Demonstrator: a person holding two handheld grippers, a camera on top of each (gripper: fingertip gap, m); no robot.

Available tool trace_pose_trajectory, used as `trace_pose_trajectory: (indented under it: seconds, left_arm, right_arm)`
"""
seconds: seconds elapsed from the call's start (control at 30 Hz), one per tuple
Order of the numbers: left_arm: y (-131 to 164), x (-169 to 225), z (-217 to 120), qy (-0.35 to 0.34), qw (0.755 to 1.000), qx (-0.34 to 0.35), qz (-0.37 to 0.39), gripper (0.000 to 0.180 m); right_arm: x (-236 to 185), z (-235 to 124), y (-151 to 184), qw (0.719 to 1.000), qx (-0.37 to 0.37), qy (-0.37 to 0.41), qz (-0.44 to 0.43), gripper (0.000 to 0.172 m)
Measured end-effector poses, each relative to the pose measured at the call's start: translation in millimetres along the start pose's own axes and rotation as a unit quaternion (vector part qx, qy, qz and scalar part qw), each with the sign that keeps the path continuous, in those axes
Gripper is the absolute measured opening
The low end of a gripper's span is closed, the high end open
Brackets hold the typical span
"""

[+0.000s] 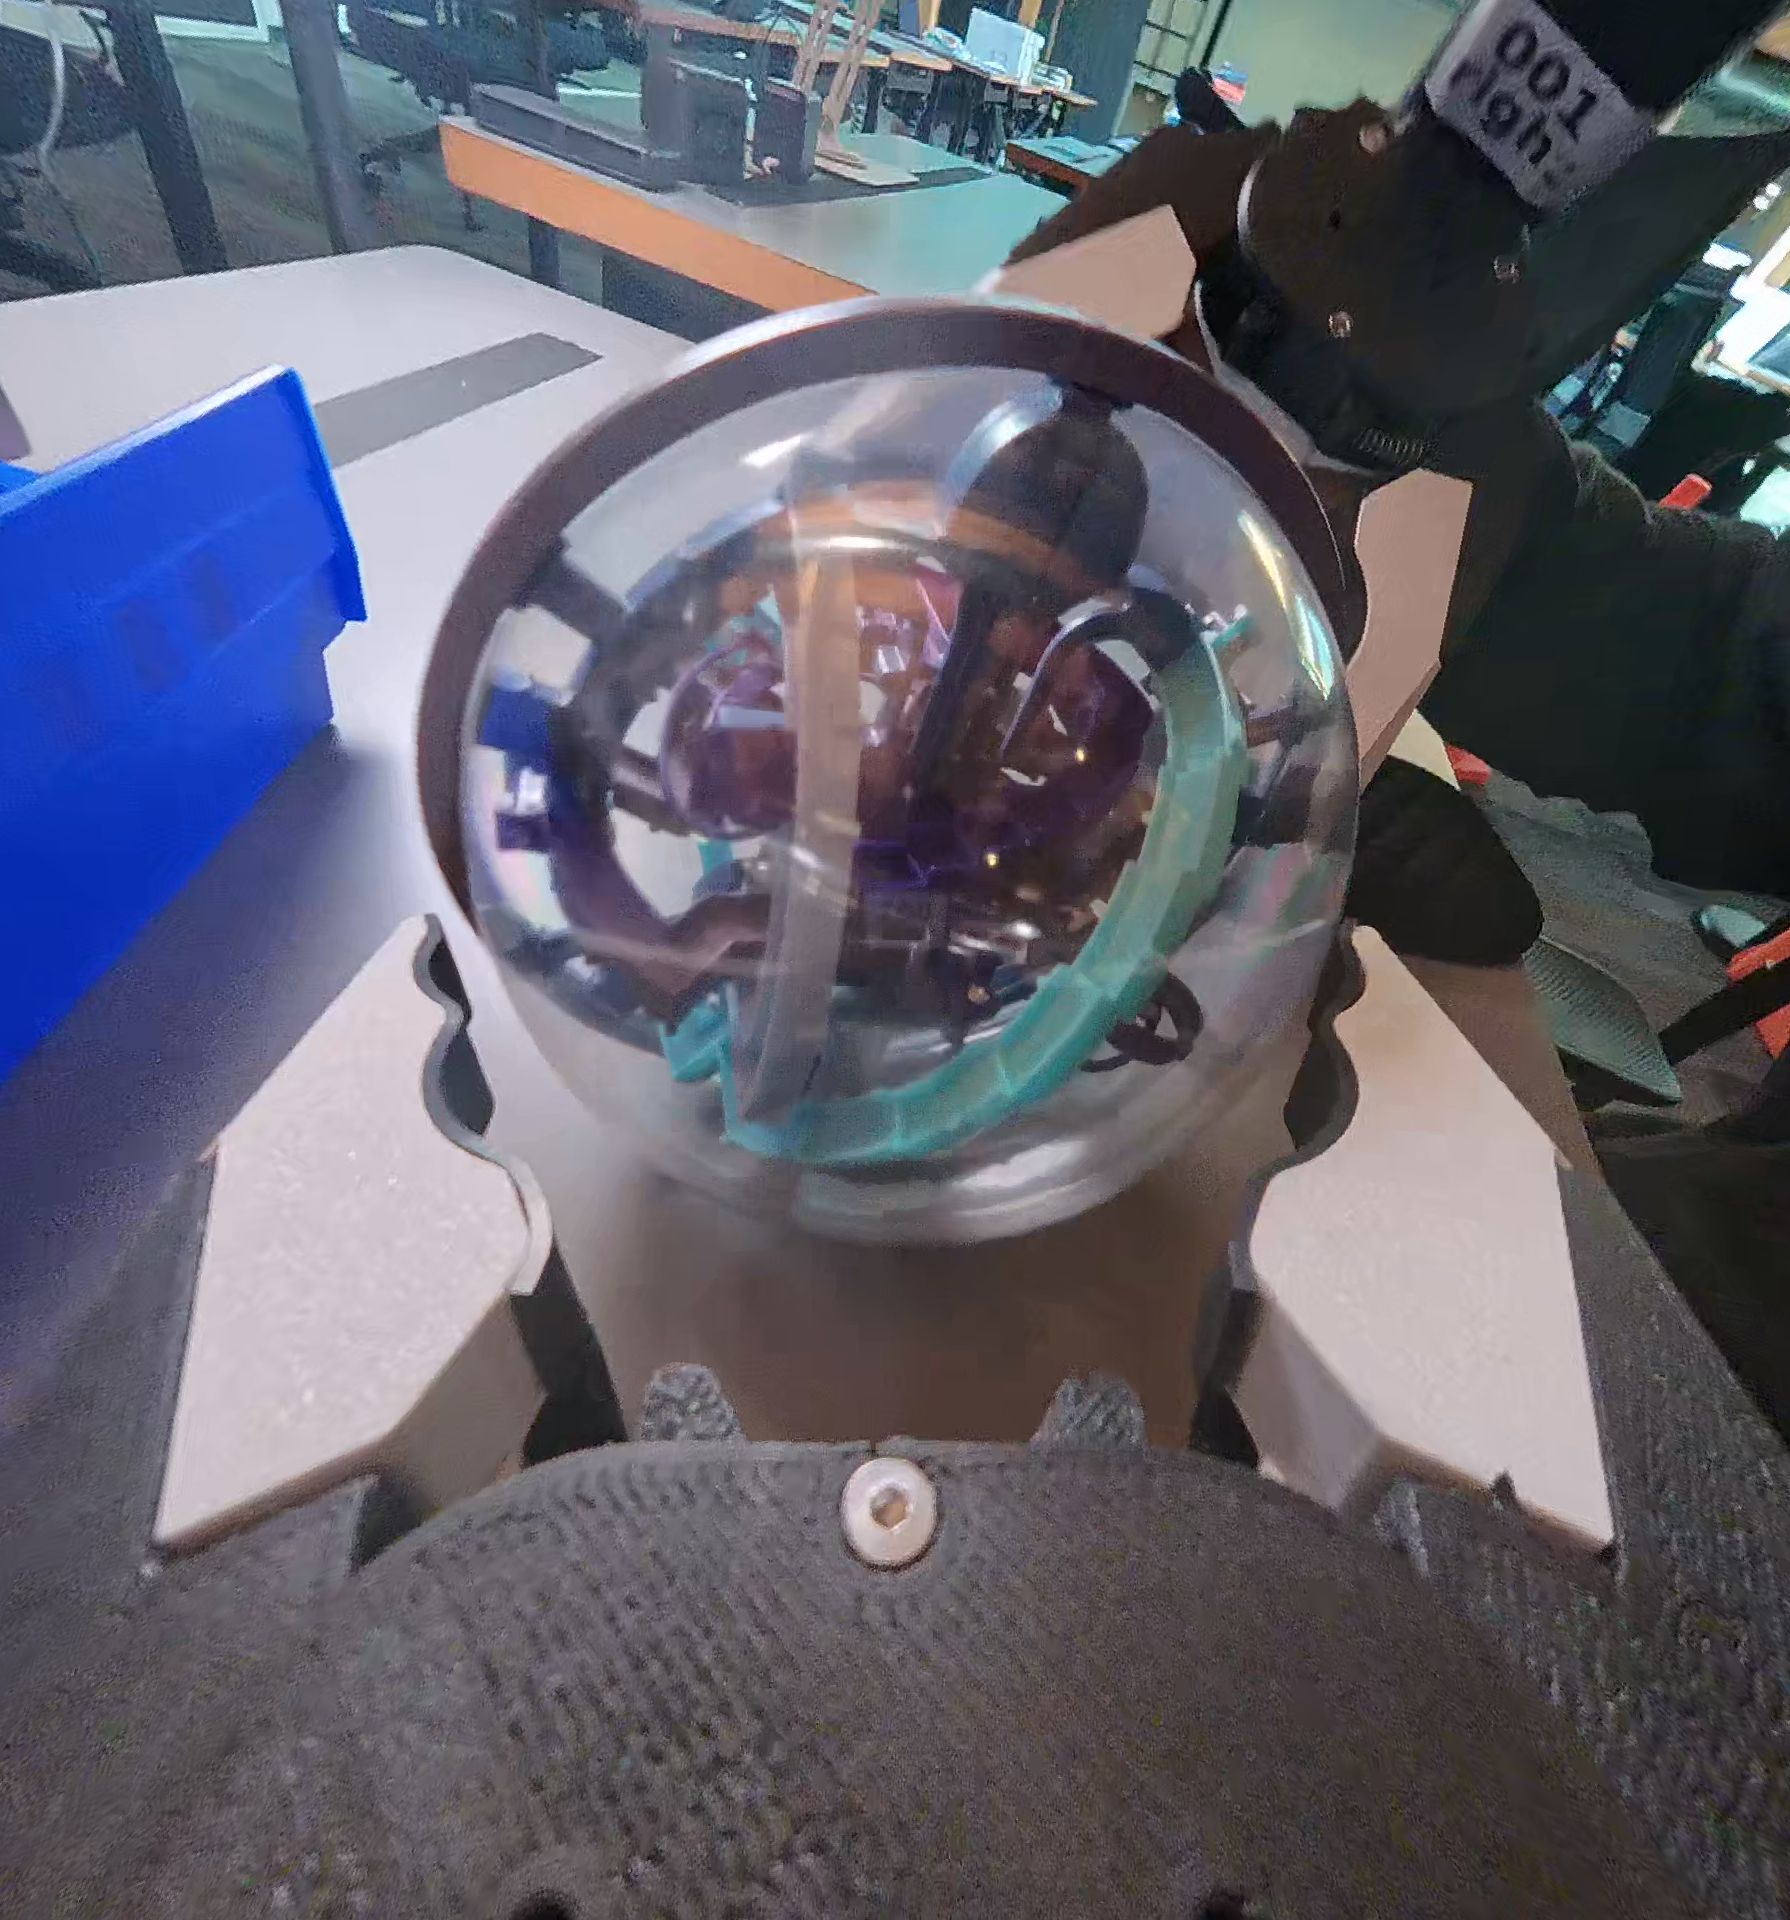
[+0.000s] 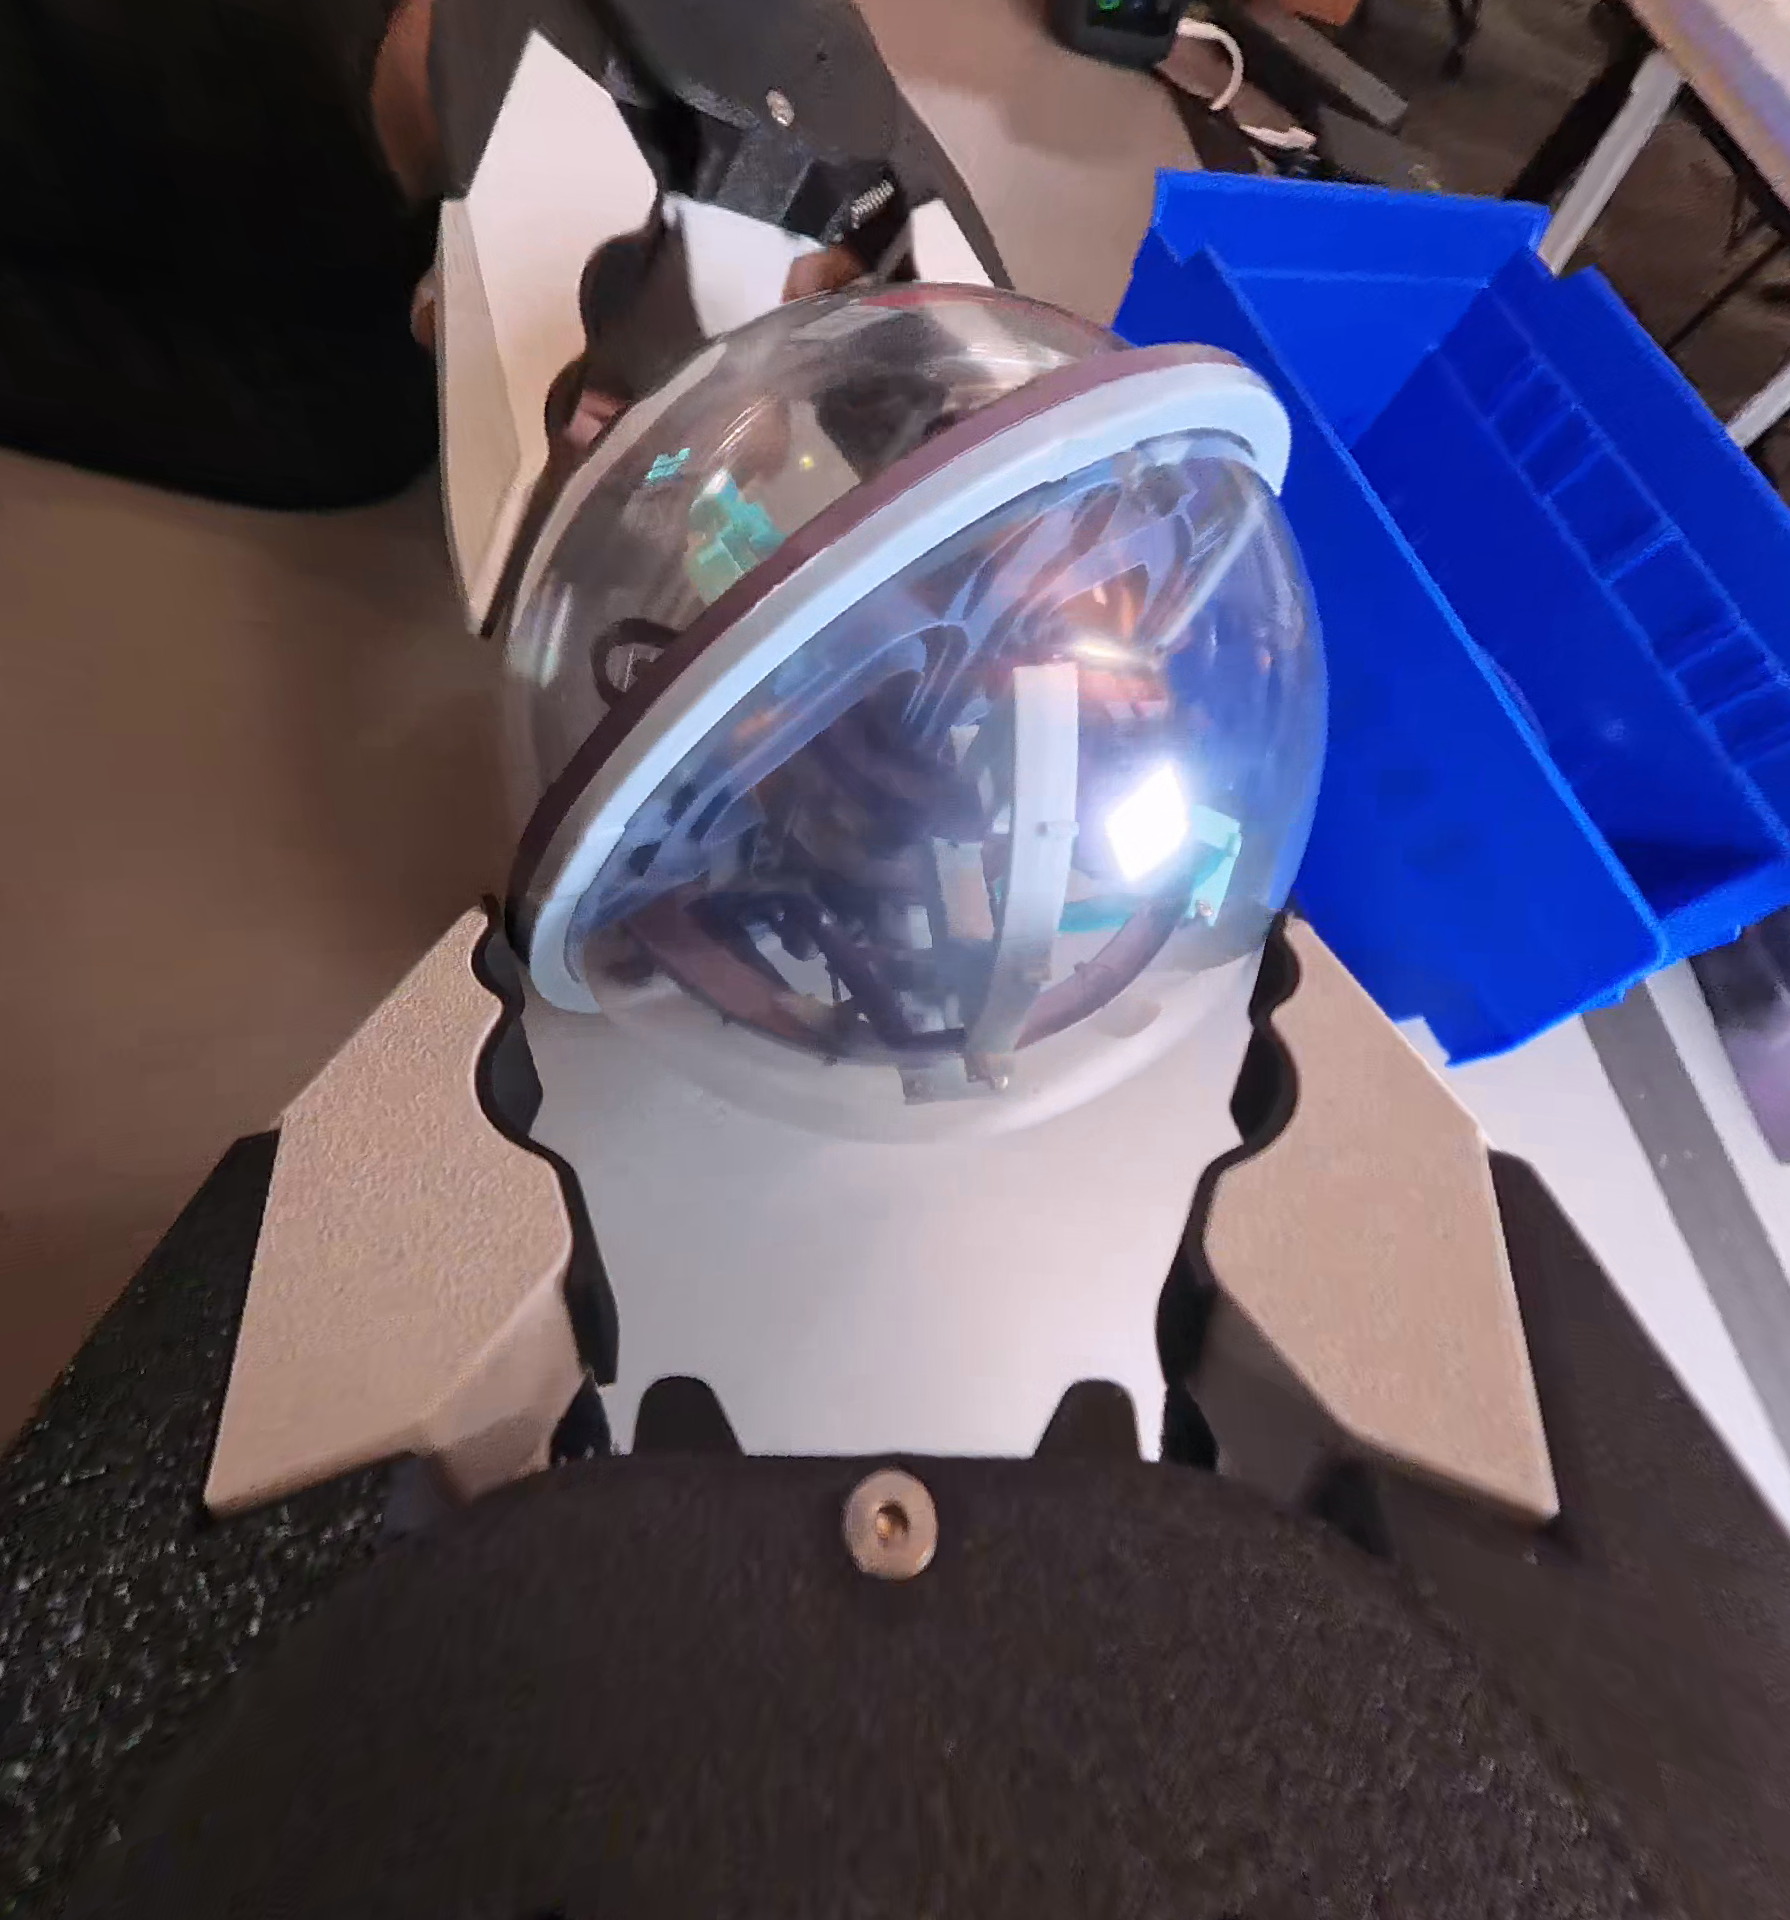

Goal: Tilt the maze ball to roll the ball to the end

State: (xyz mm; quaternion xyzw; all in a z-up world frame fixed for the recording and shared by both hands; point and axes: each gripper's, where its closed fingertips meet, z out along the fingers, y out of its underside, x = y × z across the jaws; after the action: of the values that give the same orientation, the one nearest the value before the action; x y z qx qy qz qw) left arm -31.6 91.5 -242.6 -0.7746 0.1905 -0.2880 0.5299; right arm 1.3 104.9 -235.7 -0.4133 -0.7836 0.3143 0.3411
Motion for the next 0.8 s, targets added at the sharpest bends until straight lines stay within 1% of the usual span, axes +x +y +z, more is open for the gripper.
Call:
trace_pose_trajectory:
  seconds: [0.07,0.13,0.2,0.3,0.43,0.53,0.67,0.73,0.8]
  left_arm:
    - [5.4,3.0,4.2,0.002,1.0,-0.006,0.003,0.158]
    - [7.1,2.8,2.8,0.006,1.0,-0.001,-0.005,0.158]
    - [8.9,2.1,1.3,0.013,1.0,0.004,-0.022,0.158]
    - [11.3,-1.8,-0.7,0.015,0.999,0.002,-0.039,0.157]
    - [21.0,-0.8,4.3,0.001,1.0,-0.024,-0.008,0.157]
    - [19.3,3.4,8.7,-0.01,1.0,-0.021,0.018,0.156]
    - [18.2,6.5,12.1,-0.026,0.999,-0.021,0.035,0.156]
    - [19.6,8.5,14.7,-0.018,0.999,-0.024,0.011,0.156]
    - [21.1,12.0,17.0,0.004,0.999,-0.023,-0.033,0.156]
  right_arm:
    - [-1.1,1.7,-3.3,1.0,-0.009,-0.007,-0.021,0.136]
    - [-1.0,2.2,-5.9,1.0,-0.011,-0.014,-0.025,0.135]
    - [-0.4,2.0,-8.7,1.0,-0.001,-0.016,-0.016,0.135]
    - [2.3,-1.3,-8.9,1.0,0.018,-0.002,0.016,0.127]
    - [-3.9,-1.6,6.5,0.998,0.013,0.011,0.054,0.128]
    - [-5.1,1.2,16.2,0.998,0.001,0.036,0.044,0.131]
    - [-5.2,-0.3,19.0,0.998,0.014,0.041,0.041,0.131]
    - [-4.6,-2.8,16.8,0.997,0.026,0.034,0.058,0.131]
    - [-4.9,-6.0,14.3,0.996,0.028,0.016,0.081,0.131]
